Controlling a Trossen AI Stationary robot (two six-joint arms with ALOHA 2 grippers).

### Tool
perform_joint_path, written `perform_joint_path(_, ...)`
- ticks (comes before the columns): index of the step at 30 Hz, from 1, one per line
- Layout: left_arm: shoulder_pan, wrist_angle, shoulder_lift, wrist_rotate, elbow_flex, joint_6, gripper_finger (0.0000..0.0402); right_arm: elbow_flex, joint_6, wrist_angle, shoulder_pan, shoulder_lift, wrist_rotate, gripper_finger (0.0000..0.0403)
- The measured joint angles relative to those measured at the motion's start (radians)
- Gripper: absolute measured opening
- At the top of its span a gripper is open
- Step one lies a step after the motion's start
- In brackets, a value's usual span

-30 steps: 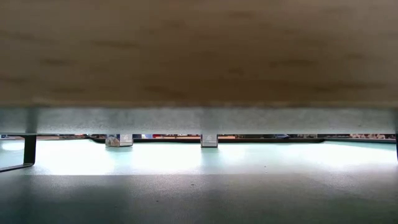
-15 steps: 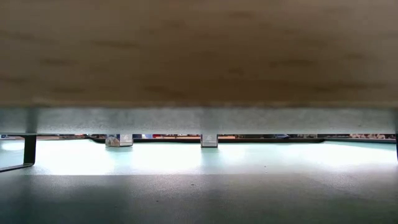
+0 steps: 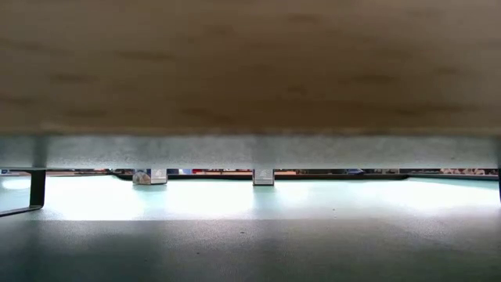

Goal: Stack cereal on shelf
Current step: Put the right violet cereal box on the shelf aligned with the other violet cereal box

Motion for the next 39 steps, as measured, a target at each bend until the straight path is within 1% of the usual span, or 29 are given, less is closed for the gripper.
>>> perform_joint_path(8,0.000,0.000,0.000,0.000,0.000,0.000,0.0384,0.000,-0.105,-0.009,-0.067,-0.001,0.008,0.0371)
perform_joint_path(11,0.000,0.000,0.000,0.000,0.000,0.000,0.0384,0.000,-0.143,-0.017,-0.098,-0.001,0.026,0.0371)
perform_joint_path(16,0.000,0.000,0.000,0.000,0.000,0.000,0.0384,0.000,-0.133,-0.020,-0.155,-0.002,0.043,0.0371)
perform_joint_path(19,0.000,0.000,0.000,0.000,0.000,0.000,0.0384,0.000,-0.148,-0.019,-0.182,-0.002,0.075,0.0371)
perform_joint_path(22,0.000,0.000,0.000,0.000,0.000,0.000,0.0384,0.000,-0.233,-0.015,-0.205,-0.002,0.108,0.0371)
perform_joint_path(26,0.000,0.000,0.000,0.000,0.000,0.000,0.0384,0.000,-0.403,0.014,-0.232,-0.002,0.111,0.0371)
perform_joint_path(29,0.000,0.000,0.000,0.000,0.000,0.000,0.0384,0.000,-0.465,0.024,-0.248,-0.002,0.111,0.0370)
perform_joint_path(33,0.000,0.000,0.000,0.000,0.000,0.000,0.0384,0.000,-0.463,0.025,-0.255,-0.002,0.111,0.0370)
perform_joint_path(37,0.000,0.000,0.000,0.000,0.000,0.000,0.0384,0.000,-0.393,0.023,-0.254,-0.003,0.120,0.0370)
perform_joint_path(39,0.000,0.000,0.000,0.000,0.000,0.000,0.0384,-0.001,-0.415,0.005,-0.254,-0.011,0.127,0.0370)
